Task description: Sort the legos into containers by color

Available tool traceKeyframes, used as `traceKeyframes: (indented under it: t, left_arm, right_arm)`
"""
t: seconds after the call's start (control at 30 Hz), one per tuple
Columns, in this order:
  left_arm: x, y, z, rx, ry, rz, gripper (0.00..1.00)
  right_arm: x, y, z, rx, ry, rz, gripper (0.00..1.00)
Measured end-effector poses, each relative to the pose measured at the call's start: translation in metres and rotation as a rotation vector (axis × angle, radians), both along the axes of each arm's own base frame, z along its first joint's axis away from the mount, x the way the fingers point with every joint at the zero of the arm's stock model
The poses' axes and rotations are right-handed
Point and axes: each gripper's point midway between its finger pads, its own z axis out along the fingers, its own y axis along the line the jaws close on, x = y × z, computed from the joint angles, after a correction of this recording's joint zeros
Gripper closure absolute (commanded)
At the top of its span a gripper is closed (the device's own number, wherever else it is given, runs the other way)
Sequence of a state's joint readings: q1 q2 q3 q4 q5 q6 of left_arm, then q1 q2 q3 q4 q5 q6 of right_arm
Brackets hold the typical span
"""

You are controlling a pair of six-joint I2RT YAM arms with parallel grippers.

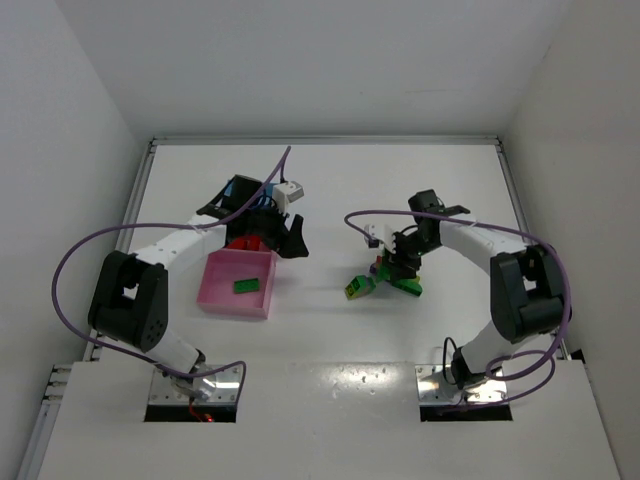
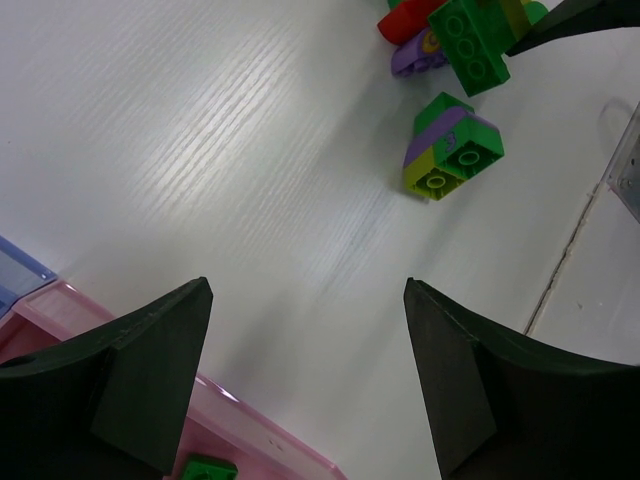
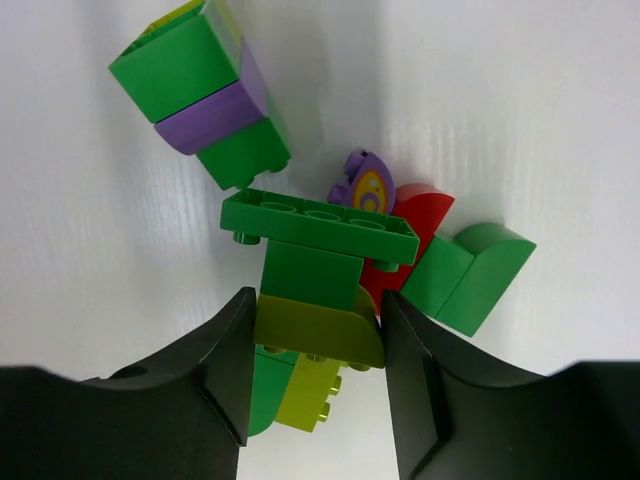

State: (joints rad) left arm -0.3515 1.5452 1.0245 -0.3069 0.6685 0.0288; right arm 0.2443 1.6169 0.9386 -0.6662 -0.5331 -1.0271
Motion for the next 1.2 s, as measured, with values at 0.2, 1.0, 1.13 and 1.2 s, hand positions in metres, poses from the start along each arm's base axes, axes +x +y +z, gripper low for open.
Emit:
traceKeyframes:
  t: [0.2, 1.0, 1.13, 1.2]
  left_arm:
    - [-0.001, -0.001, 0.001, -0.008, 0.006, -0.004, 0.17]
    - [-0.049, -0.044, 0.049, -0.371, 0.250, -0.237, 0.17]
    - [-0.039, -0.047, 0.049, -0.360, 0.243, -0.220, 0.17]
    - [-0.036, -0.048, 0.043, -0.353, 0.256, -0.209, 0.17]
  right_arm:
    - [0.005, 0.000, 0.002, 0.004, -0.043, -0.008, 0.70]
    - [0.000, 0.112, 0.120, 0.250, -0.250, 0.072, 0.72]
    - [0.003, 0.129, 0.127, 0.264, -0.261, 0.096, 0.72]
    - [0.002, 0.133, 0.125, 0.261, -0.254, 0.104, 0.72]
